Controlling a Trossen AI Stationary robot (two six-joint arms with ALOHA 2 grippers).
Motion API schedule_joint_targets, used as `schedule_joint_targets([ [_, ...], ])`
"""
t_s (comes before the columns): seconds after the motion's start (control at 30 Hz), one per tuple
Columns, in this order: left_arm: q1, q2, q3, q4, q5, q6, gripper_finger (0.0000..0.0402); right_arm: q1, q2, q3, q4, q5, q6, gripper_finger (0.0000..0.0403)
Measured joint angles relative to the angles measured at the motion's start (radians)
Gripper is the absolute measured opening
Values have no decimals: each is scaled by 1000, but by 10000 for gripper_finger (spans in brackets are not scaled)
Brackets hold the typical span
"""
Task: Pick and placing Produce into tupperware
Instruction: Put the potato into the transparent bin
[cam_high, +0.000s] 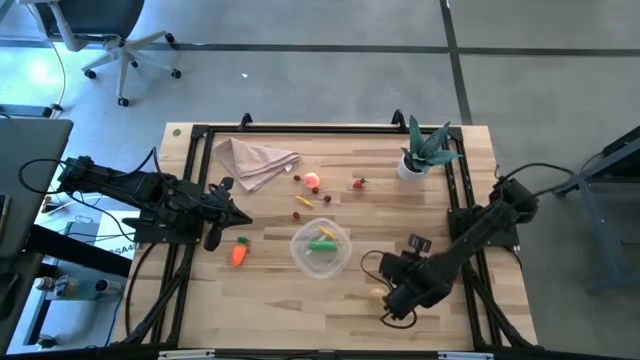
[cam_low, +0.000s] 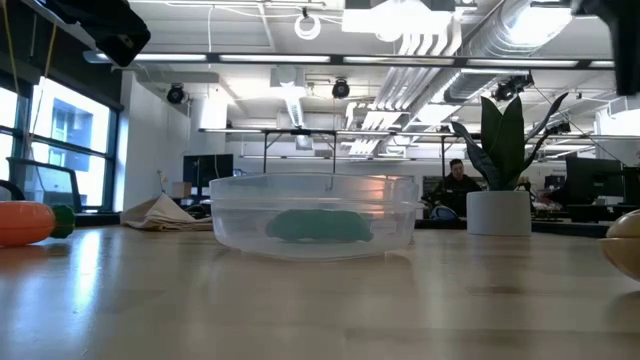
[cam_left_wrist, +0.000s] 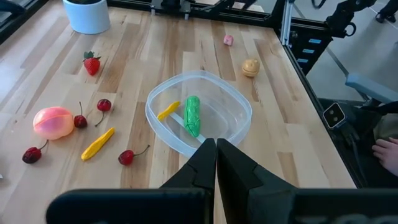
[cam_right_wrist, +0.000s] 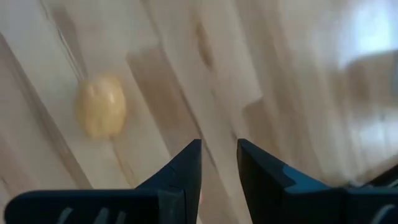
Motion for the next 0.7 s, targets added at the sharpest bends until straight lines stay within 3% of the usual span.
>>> schedule_joint_targets([
  [0.23,0,0,0,0,0,0,5,-1,1,-124,107,-68,8,94],
  [0.7,0,0,0,0,0,0,5,12,1,-118,497,-28,-177,95],
])
